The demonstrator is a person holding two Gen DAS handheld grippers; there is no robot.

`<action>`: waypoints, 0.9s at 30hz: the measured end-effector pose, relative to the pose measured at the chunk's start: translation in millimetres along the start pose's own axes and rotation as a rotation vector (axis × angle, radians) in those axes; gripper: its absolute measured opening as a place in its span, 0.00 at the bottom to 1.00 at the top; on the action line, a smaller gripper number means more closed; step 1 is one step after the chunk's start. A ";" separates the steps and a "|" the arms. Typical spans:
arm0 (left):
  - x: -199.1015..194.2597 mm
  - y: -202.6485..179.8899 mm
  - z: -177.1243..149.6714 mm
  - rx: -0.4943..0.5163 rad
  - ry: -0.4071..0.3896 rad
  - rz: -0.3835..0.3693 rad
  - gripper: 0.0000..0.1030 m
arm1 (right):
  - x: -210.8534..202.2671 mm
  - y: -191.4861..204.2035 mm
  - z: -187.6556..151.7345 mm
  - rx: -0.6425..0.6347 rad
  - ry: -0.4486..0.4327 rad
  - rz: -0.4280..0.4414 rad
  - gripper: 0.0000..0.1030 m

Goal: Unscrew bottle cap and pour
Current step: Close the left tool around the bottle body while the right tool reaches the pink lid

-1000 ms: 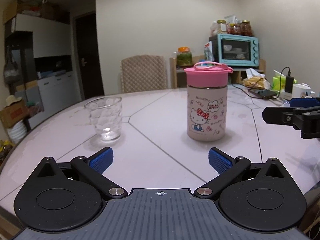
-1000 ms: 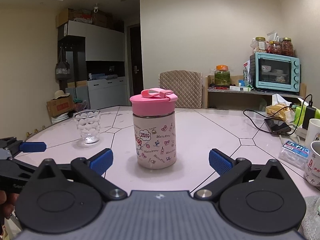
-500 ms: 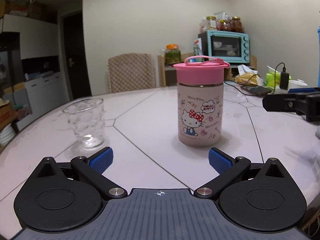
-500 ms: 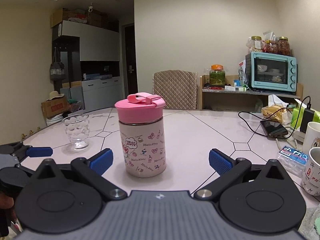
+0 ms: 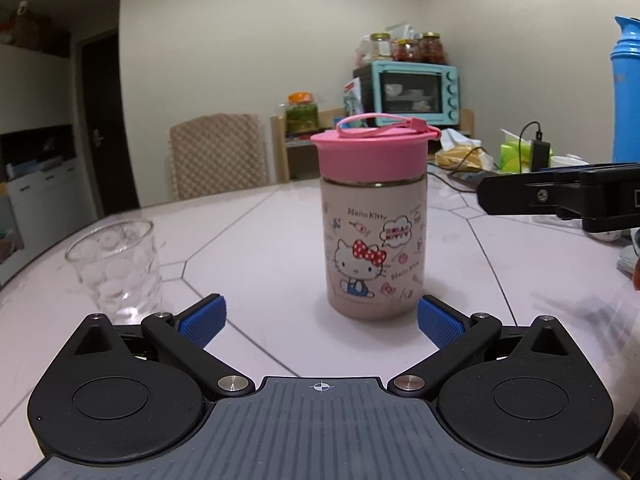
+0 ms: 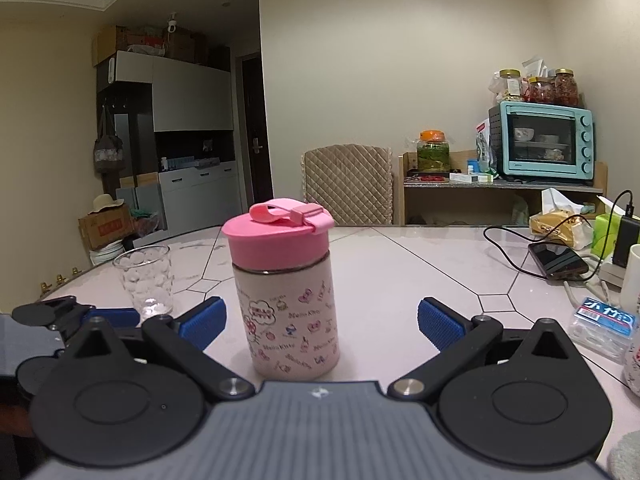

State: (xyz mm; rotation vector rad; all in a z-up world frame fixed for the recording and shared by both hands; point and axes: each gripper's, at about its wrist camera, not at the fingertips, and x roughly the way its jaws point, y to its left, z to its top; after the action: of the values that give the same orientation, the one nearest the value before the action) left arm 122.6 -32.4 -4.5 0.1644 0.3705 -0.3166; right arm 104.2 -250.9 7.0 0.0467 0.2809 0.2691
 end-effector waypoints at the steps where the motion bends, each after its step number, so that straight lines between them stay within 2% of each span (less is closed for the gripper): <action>1: 1.6 0.7 1.3 0.003 -0.001 -0.007 1.00 | 2.2 0.9 1.3 0.002 -0.001 0.000 1.00; 11: 28.3 6.4 16.0 0.022 -0.034 -0.082 1.00 | 23.1 5.5 15.7 -0.021 -0.001 0.012 1.00; 20: 62.7 2.6 27.1 0.098 -0.050 -0.196 1.00 | 41.2 11.1 25.6 -0.037 0.003 0.038 1.00; 27: 88.0 9.0 31.7 0.107 -0.050 -0.297 1.00 | 49.2 9.1 30.3 -0.035 0.001 0.051 1.00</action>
State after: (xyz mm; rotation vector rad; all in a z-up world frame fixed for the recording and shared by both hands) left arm 213.8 -54.8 -7.9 0.2061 0.3285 -0.6332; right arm 155.9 -229.2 23.7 0.0193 0.2759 0.3247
